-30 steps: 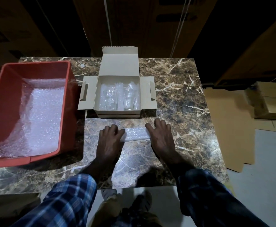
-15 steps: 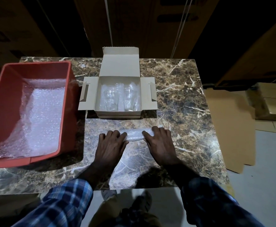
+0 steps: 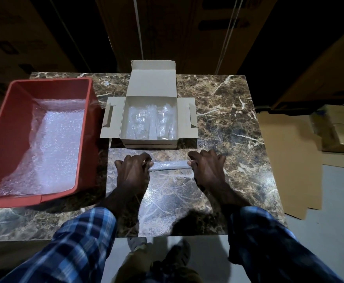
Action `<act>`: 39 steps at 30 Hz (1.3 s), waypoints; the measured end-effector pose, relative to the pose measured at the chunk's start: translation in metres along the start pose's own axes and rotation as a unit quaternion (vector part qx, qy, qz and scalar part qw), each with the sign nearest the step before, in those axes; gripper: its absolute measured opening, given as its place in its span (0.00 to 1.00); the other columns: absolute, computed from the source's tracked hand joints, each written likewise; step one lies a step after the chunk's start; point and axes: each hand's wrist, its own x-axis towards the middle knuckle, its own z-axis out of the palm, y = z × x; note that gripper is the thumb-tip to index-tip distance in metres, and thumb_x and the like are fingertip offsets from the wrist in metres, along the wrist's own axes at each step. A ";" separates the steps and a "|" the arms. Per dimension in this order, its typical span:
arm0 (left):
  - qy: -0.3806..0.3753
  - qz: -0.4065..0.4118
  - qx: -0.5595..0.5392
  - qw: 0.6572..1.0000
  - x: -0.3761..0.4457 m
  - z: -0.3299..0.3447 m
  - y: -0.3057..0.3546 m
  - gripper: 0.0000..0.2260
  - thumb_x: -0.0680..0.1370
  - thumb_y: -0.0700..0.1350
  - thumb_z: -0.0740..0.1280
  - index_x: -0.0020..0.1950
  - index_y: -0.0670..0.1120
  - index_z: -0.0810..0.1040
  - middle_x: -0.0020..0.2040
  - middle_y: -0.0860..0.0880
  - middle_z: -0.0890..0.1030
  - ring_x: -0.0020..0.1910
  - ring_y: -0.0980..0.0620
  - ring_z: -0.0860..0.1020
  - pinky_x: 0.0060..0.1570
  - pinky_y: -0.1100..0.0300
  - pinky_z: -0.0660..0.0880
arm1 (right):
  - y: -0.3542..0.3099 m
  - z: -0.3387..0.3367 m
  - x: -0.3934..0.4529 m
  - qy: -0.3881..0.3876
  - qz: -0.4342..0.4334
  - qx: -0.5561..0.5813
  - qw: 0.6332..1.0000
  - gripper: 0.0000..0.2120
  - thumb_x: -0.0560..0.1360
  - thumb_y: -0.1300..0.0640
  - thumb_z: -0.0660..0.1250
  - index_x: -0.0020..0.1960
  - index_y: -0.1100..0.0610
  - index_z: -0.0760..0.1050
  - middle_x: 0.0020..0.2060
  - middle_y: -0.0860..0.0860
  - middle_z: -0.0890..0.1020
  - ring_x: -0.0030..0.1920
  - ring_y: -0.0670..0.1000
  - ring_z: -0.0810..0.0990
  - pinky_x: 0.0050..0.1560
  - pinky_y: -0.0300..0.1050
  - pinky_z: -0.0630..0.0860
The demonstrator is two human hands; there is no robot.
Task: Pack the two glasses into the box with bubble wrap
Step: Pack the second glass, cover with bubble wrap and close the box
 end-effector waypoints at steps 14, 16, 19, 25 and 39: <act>0.016 0.152 -0.038 0.987 -0.012 0.013 -0.027 0.07 0.73 0.41 0.67 0.48 0.45 0.84 0.48 0.49 0.84 0.48 0.46 0.79 0.44 0.48 0.78 | 0.014 0.013 -0.012 0.021 -0.106 0.126 0.986 0.06 0.71 0.64 0.72 0.40 0.58 0.75 0.40 0.53 0.79 0.41 0.57 0.76 0.40 0.49 0.74; 0.012 0.164 -0.037 0.986 -0.015 0.011 -0.026 0.08 0.74 0.41 0.64 0.48 0.44 0.82 0.45 0.49 0.82 0.45 0.47 0.78 0.43 0.50 0.77 | 0.014 0.010 -0.015 0.013 -0.112 0.132 0.985 0.08 0.72 0.66 0.71 0.39 0.57 0.73 0.37 0.53 0.78 0.40 0.56 0.75 0.38 0.48 0.70; 0.011 0.171 -0.046 0.984 -0.018 0.003 -0.020 0.10 0.74 0.43 0.61 0.47 0.43 0.82 0.41 0.47 0.80 0.41 0.46 0.78 0.41 0.53 0.77 | 0.014 0.008 -0.020 0.009 -0.109 0.142 0.984 0.11 0.71 0.69 0.70 0.37 0.57 0.71 0.34 0.53 0.76 0.38 0.54 0.71 0.35 0.48 0.67; -0.086 0.139 -0.025 0.986 -0.012 -0.010 -0.012 0.22 0.66 0.30 0.74 0.58 0.42 0.82 0.43 0.44 0.80 0.43 0.44 0.76 0.40 0.55 0.77 | 0.012 0.003 -0.018 -0.019 -0.100 0.159 0.982 0.12 0.70 0.68 0.69 0.51 0.57 0.77 0.40 0.52 0.79 0.43 0.53 0.72 0.40 0.48 0.65; -0.152 0.199 0.011 0.968 0.010 -0.036 -0.017 0.18 0.73 0.51 0.51 0.43 0.43 0.76 0.40 0.44 0.78 0.41 0.42 0.78 0.38 0.49 0.75 | -0.010 -0.009 -0.007 0.012 -0.085 0.120 0.989 0.10 0.66 0.67 0.71 0.43 0.55 0.80 0.38 0.50 0.78 0.39 0.55 0.78 0.36 0.48 0.74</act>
